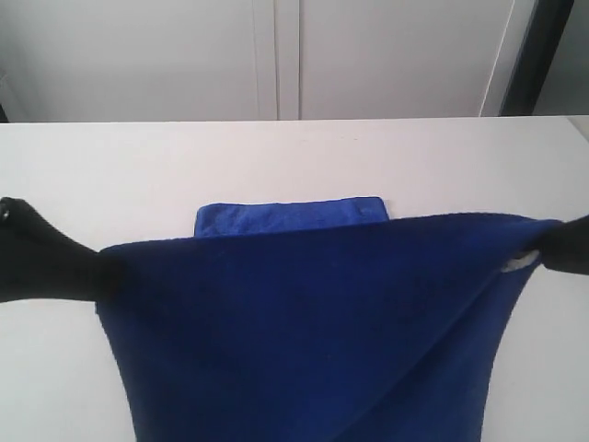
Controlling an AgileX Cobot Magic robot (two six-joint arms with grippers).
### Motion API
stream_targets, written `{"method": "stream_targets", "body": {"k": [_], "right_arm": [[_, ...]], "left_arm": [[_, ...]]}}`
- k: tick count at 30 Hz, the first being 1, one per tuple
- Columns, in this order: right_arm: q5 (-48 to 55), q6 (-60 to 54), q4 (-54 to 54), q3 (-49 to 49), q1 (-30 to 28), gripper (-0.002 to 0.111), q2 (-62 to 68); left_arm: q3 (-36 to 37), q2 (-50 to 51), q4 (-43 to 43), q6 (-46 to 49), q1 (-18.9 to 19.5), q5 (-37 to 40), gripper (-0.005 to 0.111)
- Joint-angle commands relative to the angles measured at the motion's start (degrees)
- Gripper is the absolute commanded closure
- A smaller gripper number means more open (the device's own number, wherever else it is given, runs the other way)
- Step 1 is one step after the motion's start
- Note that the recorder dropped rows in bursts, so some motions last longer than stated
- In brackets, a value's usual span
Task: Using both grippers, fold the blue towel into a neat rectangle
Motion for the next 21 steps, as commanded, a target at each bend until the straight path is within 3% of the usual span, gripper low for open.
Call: {"method": "stream_targets", "body": {"k": [1, 12, 21], "right_arm": [[-4.89, -0.79, -0.4, 0.21, -0.38, 0.108, 4.05], [-16.38, -1.35, -0.4, 0.21, -0.38, 0.108, 18.18], [-24.53, -1.35, -0.05, 0.01, -0.38, 0.108, 29.65]], "left_arm": [[0.5, 3.41, -0.44, 2.03, -0.01, -4.76, 0.107], [0.34, 15.63, -0.17, 5.34, -0.01, -17.9, 0.107], [-5.54, 25.1, 2.45, 6.68, 0.1, -21.24, 0.107]]}}
